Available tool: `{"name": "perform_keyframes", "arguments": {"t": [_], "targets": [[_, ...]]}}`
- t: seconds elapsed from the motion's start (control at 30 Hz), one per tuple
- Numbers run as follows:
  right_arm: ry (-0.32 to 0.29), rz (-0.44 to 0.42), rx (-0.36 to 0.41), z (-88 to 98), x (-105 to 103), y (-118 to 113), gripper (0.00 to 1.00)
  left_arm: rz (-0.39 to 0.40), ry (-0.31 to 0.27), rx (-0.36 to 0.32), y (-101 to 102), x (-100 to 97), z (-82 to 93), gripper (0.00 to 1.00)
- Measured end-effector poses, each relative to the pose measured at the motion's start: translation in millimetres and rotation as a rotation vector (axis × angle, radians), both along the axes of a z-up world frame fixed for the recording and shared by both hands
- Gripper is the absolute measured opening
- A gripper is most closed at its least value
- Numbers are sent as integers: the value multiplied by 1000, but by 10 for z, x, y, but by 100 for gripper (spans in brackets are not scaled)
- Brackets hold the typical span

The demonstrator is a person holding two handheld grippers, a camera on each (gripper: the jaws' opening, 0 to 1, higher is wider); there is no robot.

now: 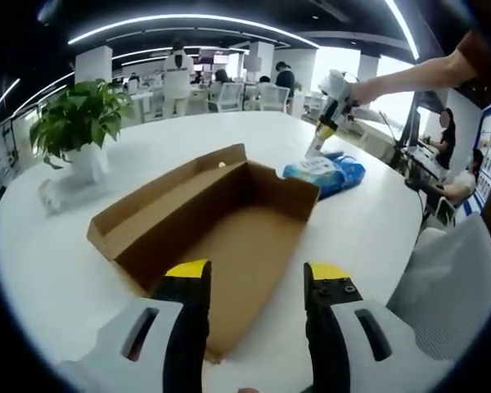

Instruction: Operate the shoe box by opening the lid, removing the specified soft item, and placing it in the target area until the item is outside and the box remains undamaged.

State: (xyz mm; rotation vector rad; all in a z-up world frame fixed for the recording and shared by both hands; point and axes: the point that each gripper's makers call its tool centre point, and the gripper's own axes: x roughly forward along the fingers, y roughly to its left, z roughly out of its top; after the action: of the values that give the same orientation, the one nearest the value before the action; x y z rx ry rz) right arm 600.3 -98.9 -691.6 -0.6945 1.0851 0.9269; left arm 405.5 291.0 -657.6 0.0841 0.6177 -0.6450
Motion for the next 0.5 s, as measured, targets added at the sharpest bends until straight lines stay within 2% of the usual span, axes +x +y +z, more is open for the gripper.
{"name": "perform_keyframes", "arguments": {"t": [0.5], "targets": [[-5, 140, -90, -161, 20, -2, 18, 11, 6, 0, 40, -12, -25, 45]]}}
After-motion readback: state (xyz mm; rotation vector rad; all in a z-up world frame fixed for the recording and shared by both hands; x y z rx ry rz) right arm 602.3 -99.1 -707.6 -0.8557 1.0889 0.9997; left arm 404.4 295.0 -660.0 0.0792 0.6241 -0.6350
